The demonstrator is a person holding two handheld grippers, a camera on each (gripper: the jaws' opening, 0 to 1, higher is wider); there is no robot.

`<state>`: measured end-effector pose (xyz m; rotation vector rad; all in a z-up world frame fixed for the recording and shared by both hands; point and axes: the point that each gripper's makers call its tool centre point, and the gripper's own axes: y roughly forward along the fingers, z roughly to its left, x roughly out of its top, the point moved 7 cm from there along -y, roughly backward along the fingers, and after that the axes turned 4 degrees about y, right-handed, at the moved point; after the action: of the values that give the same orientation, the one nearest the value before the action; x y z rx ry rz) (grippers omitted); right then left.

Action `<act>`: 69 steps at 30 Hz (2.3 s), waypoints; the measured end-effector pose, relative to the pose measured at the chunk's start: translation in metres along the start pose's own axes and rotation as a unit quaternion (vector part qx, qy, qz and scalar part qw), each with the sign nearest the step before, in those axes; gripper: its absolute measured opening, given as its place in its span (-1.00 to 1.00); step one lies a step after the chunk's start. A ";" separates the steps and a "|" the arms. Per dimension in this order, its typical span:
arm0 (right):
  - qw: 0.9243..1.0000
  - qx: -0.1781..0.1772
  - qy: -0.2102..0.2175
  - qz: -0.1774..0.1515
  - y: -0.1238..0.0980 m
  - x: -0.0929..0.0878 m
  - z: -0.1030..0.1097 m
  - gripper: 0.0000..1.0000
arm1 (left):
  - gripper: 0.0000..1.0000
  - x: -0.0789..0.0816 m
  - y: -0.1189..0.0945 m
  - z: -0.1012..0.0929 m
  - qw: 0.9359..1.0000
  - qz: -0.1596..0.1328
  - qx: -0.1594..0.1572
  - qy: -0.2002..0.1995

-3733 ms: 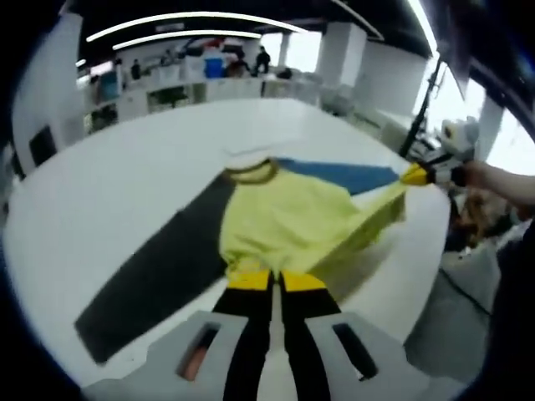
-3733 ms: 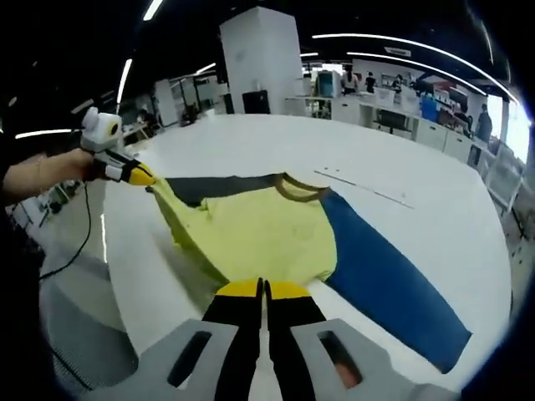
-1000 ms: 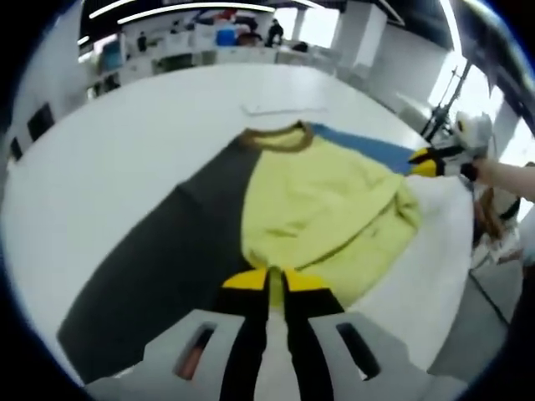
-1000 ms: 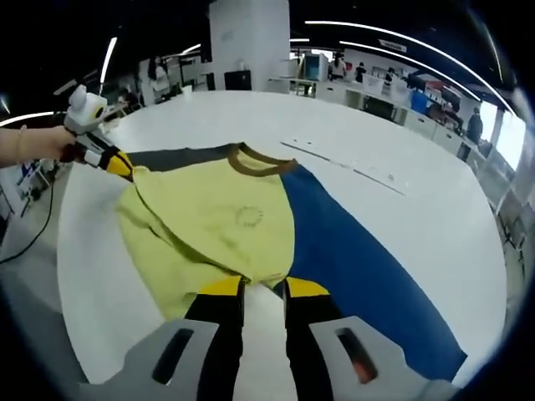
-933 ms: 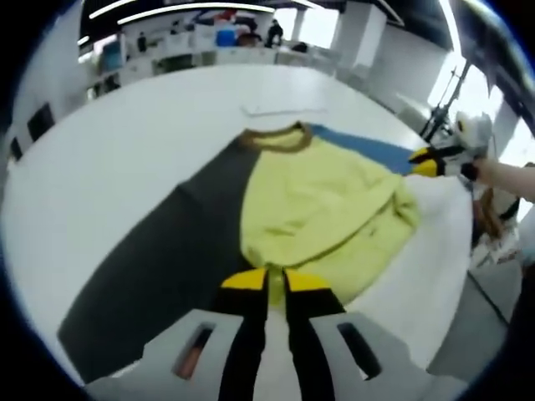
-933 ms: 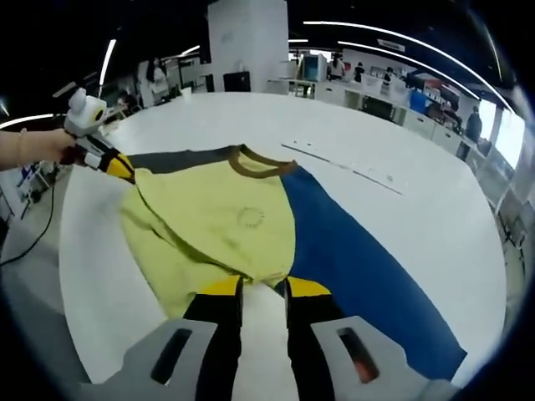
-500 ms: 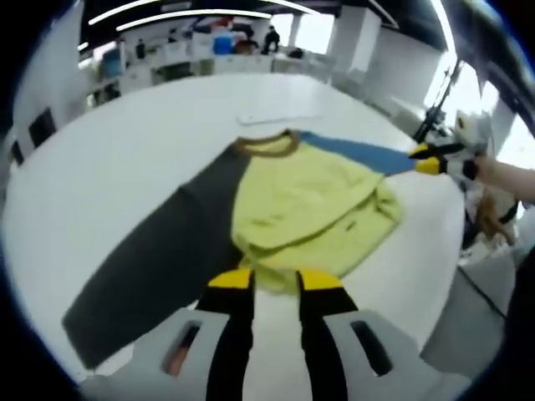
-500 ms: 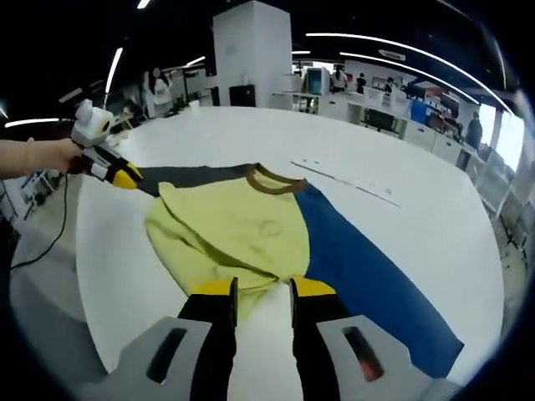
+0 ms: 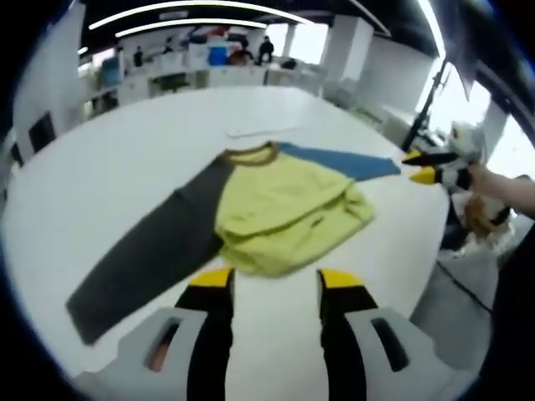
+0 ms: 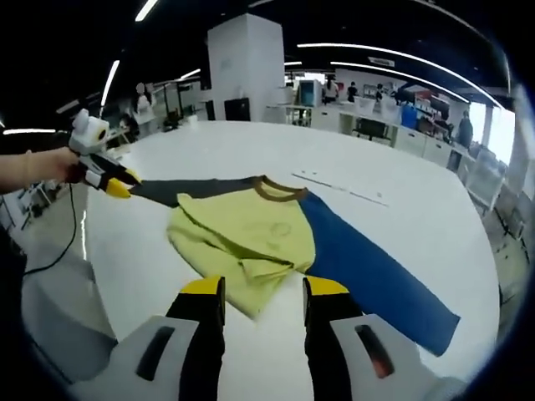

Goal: Fold the garment on the visible template until the final outline fits inside the template.

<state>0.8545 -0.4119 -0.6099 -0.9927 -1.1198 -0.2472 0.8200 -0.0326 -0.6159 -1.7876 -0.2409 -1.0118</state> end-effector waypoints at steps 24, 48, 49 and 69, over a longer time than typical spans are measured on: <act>0.999 -0.034 0.029 -0.022 -0.082 -0.012 0.020 0.39 | 0.38 -0.028 -0.088 -0.042 1.000 -0.019 0.009 -0.014; 0.998 0.007 0.053 -0.040 -0.104 -0.008 0.040 0.99 | 0.99 -0.021 -0.115 -0.056 1.000 -0.020 0.012 -0.007; 0.998 0.006 0.053 -0.041 -0.104 -0.008 0.039 0.99 | 0.99 -0.021 -0.116 -0.056 1.000 -0.021 0.012 -0.008; 0.998 0.004 0.055 -0.031 -0.101 -0.009 0.036 0.98 | 0.99 -0.020 -0.112 -0.054 1.000 -0.014 0.007 -0.004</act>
<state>0.7643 -0.4446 -0.5603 -0.9267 -1.0507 -0.3436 0.7140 -0.0217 -0.5485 -1.7808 -0.2787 -1.0205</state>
